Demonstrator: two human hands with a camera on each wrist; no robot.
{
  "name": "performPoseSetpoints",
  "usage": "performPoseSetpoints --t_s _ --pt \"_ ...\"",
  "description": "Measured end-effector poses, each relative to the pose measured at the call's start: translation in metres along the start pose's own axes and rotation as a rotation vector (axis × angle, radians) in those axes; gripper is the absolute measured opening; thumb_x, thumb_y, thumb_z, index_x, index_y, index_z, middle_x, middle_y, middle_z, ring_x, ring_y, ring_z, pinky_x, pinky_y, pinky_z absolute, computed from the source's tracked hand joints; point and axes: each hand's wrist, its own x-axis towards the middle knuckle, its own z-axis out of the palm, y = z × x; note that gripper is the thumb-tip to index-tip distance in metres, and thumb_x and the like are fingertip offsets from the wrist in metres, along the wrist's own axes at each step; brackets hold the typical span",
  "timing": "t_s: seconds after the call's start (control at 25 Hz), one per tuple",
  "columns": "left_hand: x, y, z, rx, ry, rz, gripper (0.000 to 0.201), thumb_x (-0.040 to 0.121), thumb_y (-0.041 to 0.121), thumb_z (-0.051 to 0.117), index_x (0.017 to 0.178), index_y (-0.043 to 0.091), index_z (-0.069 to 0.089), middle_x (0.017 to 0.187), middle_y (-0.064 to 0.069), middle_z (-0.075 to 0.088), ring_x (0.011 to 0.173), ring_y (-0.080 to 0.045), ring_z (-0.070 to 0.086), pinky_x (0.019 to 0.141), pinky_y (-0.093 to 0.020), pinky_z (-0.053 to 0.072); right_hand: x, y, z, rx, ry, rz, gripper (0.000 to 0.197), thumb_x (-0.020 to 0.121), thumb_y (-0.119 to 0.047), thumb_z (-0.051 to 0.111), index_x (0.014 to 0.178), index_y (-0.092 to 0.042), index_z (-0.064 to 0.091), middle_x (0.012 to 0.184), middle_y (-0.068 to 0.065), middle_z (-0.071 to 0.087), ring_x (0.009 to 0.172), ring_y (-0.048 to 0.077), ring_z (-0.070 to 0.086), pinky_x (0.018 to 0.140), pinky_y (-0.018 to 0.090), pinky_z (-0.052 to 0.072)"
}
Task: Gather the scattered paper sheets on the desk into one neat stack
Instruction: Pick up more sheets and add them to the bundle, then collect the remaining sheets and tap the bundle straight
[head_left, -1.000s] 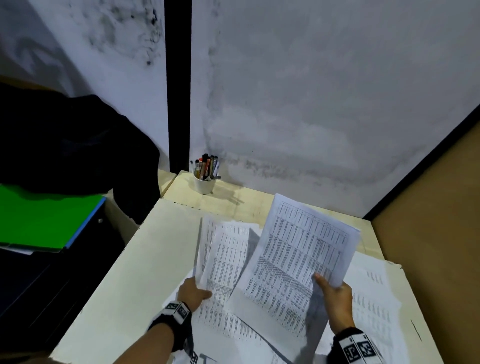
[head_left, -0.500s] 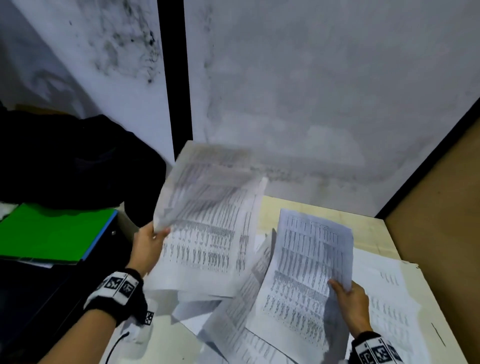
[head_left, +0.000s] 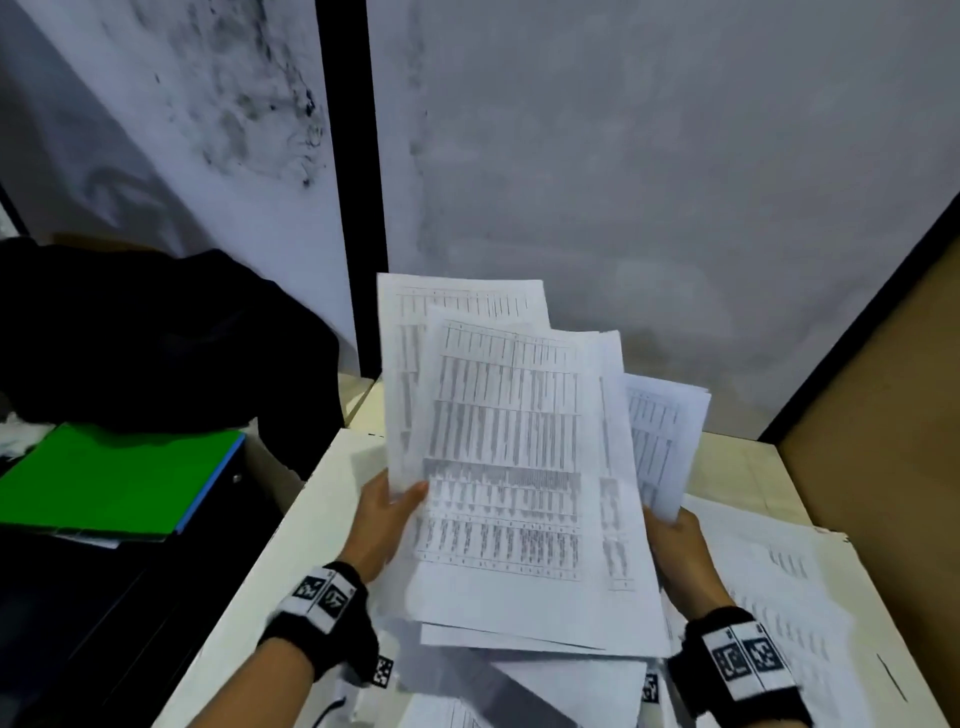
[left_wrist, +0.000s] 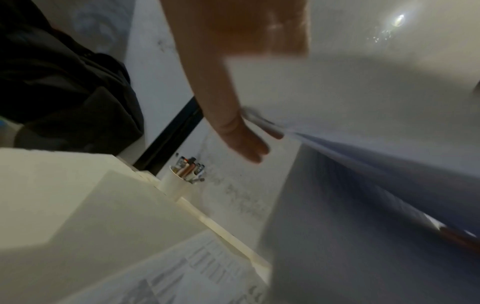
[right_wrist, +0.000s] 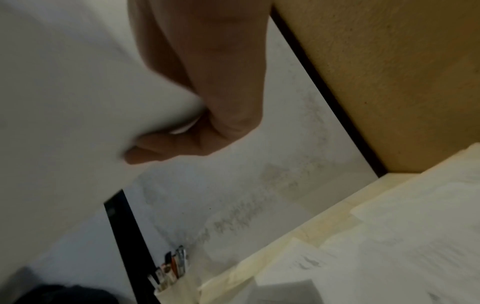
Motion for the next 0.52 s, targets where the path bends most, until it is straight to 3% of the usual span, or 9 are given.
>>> performPoseSetpoints --t_s 0.16,0.24,0.28,0.36,0.44,0.52 --pt "0.002 -0.005 0.027 -0.101 -0.132 -0.076 0.038 0.088 0.012 0.056 0.125 0.014 0.051 0.113 0.003 0.066 0.102 -0.004 0.065 0.081 -0.017 0.053 -0.009 -0.022 0.009 0.181 -0.034 -0.034 0.03 0.097 -0.031 0.039 0.089 -0.015 0.063 0.082 -0.001 0.066 0.073 0.014 0.06 0.06 0.022 0.05" --pt "0.001 -0.006 0.035 -0.099 -0.18 -0.094 0.044 0.085 0.007 0.059 0.127 0.016 0.049 0.117 0.001 0.065 0.106 -0.008 0.063 0.09 -0.025 0.052 -0.008 -0.023 0.009 0.213 -0.037 -0.088 0.034 0.098 -0.034 0.031 0.104 -0.016 0.059 0.099 -0.002 0.064 0.086 0.012 0.06 0.07 0.015 0.05" --pt "0.0 -0.005 0.038 -0.093 -0.176 -0.092 0.045 0.085 0.006 0.06 0.127 0.017 0.049 0.118 0.0 0.065 0.107 -0.009 0.063 0.094 -0.031 0.05 -0.008 -0.023 0.009 0.207 -0.052 -0.117 0.028 0.097 -0.031 0.037 0.111 -0.016 0.056 0.105 -0.002 0.062 0.09 0.012 0.059 0.078 0.017 0.049" --pt "-0.002 0.001 0.042 -0.109 -0.127 -0.072 0.043 0.084 0.005 0.06 0.123 0.018 0.051 0.115 0.0 0.067 0.104 -0.009 0.065 0.095 -0.037 0.051 -0.006 -0.018 0.008 0.186 -0.053 -0.165 0.013 0.089 -0.013 0.057 0.101 -0.015 0.06 0.093 -0.003 0.069 0.087 0.017 0.063 0.077 0.021 0.053" --pt "-0.003 0.011 0.044 -0.146 -0.116 -0.027 0.04 0.083 0.007 0.062 0.121 0.016 0.053 0.112 0.0 0.068 0.101 -0.009 0.066 0.086 -0.031 0.055 -0.003 -0.013 0.006 0.09 -0.016 -0.203 0.016 0.08 -0.001 0.066 0.087 -0.015 0.064 0.069 -0.012 0.072 0.077 0.018 0.065 0.062 0.01 0.053" --pt "-0.004 0.021 0.046 -0.173 -0.131 -0.003 0.039 0.081 0.01 0.065 0.117 0.017 0.055 0.105 0.002 0.069 0.097 -0.011 0.067 0.073 -0.023 0.057 -0.004 -0.011 0.007 0.084 -0.023 -0.217 0.019 0.076 0.001 0.069 0.084 -0.015 0.065 0.06 -0.015 0.072 0.068 0.008 0.069 0.06 0.009 0.053"
